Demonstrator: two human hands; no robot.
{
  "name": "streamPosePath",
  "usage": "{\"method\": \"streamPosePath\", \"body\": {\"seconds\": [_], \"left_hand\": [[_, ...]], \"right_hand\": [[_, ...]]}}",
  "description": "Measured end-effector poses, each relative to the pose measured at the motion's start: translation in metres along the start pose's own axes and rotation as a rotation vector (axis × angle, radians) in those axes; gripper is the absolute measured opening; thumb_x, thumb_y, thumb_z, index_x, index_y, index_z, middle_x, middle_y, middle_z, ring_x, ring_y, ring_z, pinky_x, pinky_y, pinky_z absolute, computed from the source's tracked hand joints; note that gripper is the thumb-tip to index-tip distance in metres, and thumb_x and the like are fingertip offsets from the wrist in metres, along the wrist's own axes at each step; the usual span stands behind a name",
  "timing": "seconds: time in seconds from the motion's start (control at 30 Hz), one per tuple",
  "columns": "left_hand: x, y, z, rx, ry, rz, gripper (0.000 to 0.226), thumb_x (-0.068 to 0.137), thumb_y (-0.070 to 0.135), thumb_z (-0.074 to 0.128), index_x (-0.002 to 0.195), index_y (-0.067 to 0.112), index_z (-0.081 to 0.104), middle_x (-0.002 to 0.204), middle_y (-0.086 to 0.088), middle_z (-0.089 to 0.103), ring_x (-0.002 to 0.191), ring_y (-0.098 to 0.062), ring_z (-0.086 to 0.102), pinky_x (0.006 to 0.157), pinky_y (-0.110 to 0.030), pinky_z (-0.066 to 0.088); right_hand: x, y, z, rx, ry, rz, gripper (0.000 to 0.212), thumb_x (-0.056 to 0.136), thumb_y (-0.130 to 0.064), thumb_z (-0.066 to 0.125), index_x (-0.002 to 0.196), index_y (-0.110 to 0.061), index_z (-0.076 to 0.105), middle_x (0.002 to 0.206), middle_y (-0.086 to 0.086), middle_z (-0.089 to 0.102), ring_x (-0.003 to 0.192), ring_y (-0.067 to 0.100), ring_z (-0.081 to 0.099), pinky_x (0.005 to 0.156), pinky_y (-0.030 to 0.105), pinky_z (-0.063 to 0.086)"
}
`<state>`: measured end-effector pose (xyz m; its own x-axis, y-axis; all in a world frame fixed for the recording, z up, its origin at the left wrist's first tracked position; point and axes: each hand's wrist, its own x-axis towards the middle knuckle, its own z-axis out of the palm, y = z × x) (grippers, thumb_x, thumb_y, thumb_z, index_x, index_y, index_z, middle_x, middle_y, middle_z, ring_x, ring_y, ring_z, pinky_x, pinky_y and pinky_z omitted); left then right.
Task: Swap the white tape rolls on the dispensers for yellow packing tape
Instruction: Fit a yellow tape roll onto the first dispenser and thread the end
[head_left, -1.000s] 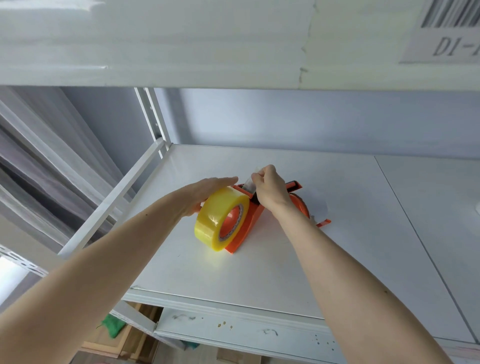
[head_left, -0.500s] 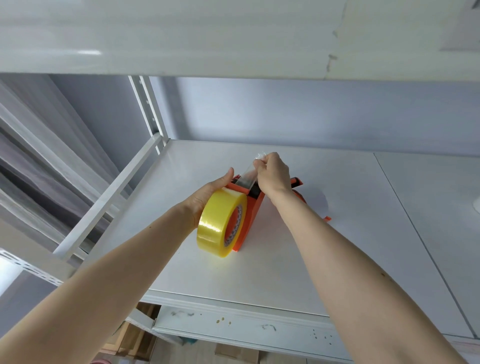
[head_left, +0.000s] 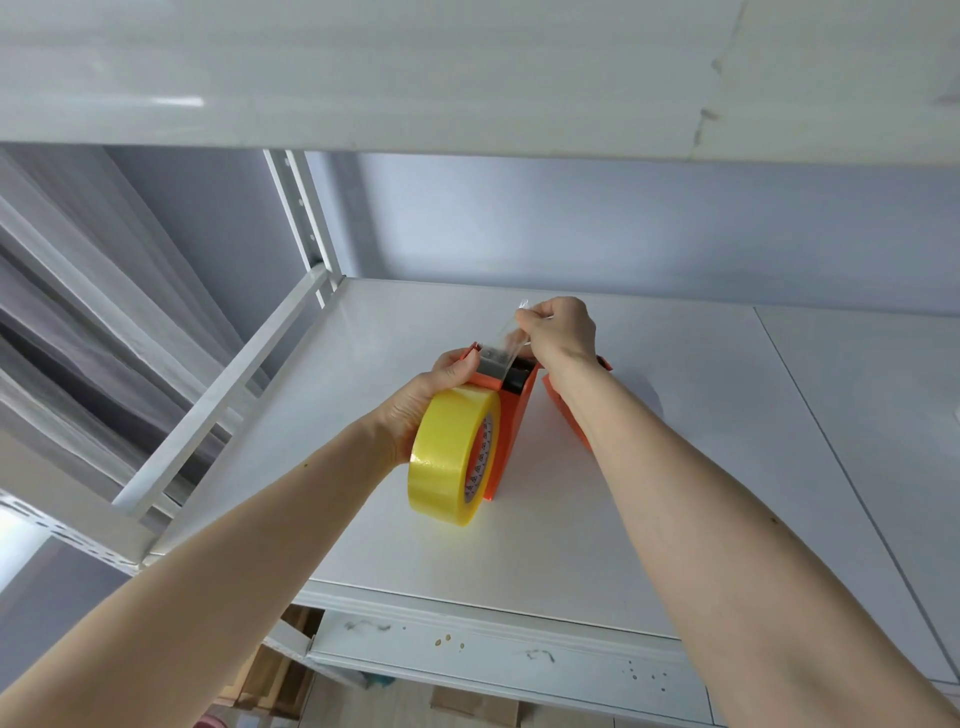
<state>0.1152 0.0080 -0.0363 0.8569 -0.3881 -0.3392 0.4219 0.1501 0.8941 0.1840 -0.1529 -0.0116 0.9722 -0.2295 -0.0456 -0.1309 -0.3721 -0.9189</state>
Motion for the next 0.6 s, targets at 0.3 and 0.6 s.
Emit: {"method": "streamPosePath", "body": {"seconds": [0.3, 0.6], "left_hand": [[-0.001, -0.010, 0.005, -0.029, 0.101, 0.124, 0.127, 0.032, 0.060, 0.095, 0.141, 0.023, 0.042, 0.140, -0.022, 0.055, 0.106, -0.034, 0.066, 0.085, -0.046, 0.060], [0.002, -0.011, -0.002, 0.045, 0.018, 0.172, 0.118, 0.043, 0.056, 0.094, 0.147, 0.030, 0.044, 0.142, -0.012, 0.058, 0.119, -0.036, 0.064, 0.094, -0.047, 0.056]], "right_hand": [[0.003, 0.001, 0.006, 0.005, -0.006, 0.138, 0.022, 0.084, -0.015, 0.072, 0.100, 0.000, 0.071, 0.104, 0.015, 0.073, 0.095, 0.029, 0.071, 0.070, 0.032, 0.058], [-0.001, 0.000, 0.001, 0.049, -0.216, 0.359, 0.014, 0.082, 0.000, 0.070, 0.074, -0.005, 0.059, 0.075, 0.016, 0.069, 0.070, 0.030, 0.072, 0.075, 0.043, 0.063]]}}
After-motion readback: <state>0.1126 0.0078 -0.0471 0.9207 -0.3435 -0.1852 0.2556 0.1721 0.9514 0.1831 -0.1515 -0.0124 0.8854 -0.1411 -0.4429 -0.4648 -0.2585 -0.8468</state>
